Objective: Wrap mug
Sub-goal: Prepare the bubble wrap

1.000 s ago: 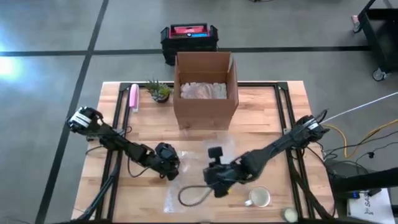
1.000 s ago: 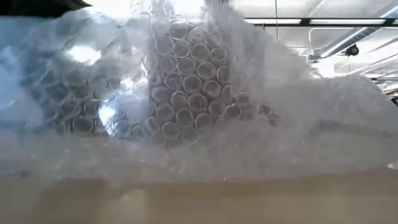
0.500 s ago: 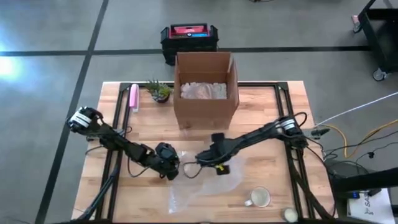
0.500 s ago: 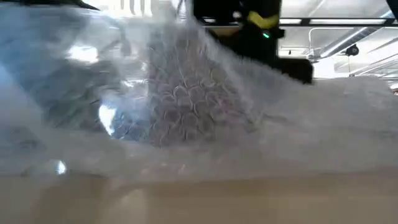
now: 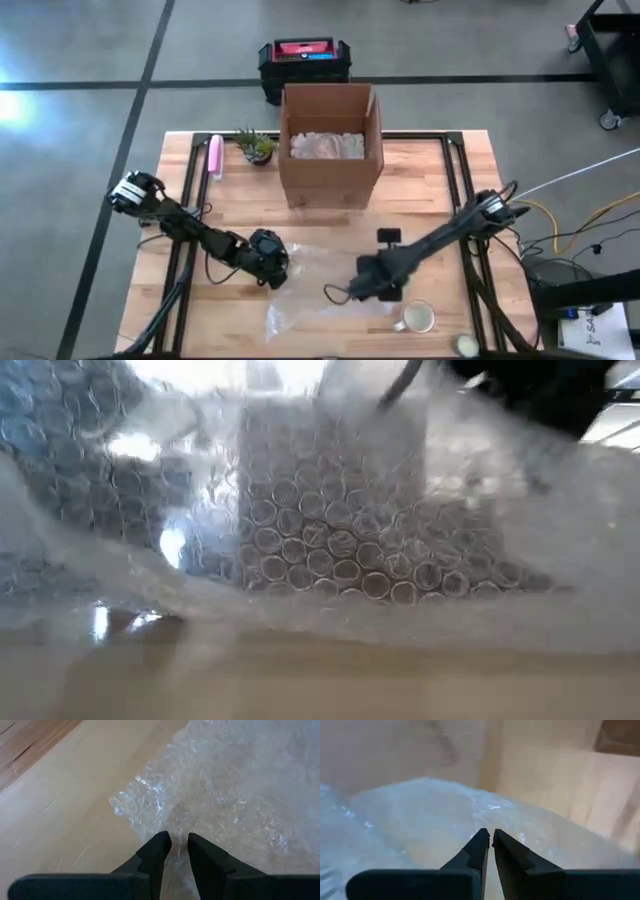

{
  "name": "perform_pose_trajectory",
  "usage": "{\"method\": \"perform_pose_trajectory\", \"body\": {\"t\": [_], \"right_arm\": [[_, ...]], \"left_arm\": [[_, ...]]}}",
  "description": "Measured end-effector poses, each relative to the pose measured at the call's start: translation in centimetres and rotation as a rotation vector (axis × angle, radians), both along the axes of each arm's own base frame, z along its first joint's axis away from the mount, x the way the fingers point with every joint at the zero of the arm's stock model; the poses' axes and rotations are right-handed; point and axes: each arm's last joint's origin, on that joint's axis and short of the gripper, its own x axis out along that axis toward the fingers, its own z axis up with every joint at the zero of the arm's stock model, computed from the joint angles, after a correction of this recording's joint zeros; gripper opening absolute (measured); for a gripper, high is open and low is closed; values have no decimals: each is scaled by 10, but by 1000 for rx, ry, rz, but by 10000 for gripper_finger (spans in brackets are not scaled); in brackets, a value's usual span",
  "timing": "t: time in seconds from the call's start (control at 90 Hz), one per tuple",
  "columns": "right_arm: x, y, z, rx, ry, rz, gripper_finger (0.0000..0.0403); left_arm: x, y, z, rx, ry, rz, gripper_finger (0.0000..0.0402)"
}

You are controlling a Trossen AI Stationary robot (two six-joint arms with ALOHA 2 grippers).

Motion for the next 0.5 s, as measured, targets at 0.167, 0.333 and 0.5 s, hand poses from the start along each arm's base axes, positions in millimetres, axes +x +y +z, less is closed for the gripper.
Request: {"method": "perform_pose_trajectory", "body": {"t": [0.167,0.333,0.5], "right_arm": [[-21,38,6,16,-118,31,18],[-31,67,5,17,-274,57,18],[-37,75,6,-47,-375,28,18]], "left_arm": [[-4,1,2,-7,23,15,75],[-12,6,8,14,56,70,75],[-21,14,21,74,36,128,75]]}}
